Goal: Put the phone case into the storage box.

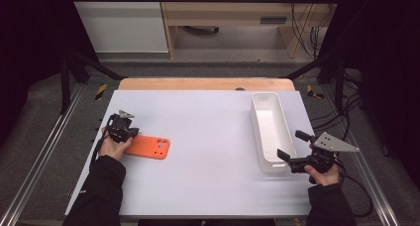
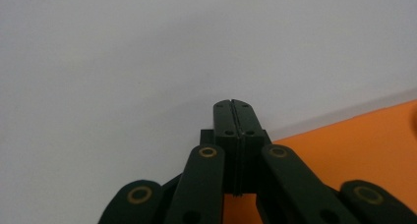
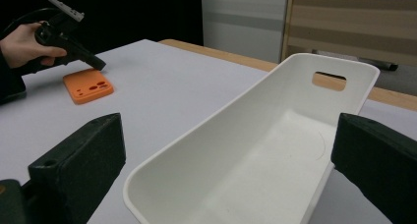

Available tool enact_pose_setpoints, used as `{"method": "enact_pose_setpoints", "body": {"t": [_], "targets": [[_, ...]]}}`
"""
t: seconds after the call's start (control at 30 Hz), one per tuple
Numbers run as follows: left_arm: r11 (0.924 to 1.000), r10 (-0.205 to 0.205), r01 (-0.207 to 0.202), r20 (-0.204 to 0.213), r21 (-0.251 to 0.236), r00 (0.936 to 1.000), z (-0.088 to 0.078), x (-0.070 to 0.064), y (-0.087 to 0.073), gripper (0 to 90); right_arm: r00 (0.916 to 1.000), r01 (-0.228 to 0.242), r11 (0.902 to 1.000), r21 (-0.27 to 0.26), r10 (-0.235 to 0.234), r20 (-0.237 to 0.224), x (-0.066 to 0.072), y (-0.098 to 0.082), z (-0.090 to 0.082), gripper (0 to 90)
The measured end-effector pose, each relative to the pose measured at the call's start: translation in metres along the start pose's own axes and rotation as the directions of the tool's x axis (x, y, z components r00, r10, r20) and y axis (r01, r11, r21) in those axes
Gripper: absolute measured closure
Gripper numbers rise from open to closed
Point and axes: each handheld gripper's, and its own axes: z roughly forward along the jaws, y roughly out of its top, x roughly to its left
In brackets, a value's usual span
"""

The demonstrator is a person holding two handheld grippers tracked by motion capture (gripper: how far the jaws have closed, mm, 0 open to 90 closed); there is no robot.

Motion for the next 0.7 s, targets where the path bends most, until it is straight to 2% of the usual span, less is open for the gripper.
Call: {"method": "enact_pose_setpoints", "body": {"t": [0.1,0.7], "targets": [[1.0,-0.008,0.008,0.007,0.001,0.9999,-0.003,0.0,-0.003,89.9,1.0,0.0,1.0,-0.001,0.0,0.0,0.0,0.0,0.0,0.4],[1.0,0.007,-0.007,0.012,0.006,0.9999,-0.02,-0.008,-0.023,89.9,1.0,0.0,1.0,-0.001,0.0,-0.004,0.0,0.001,0.0,0.4]]}}
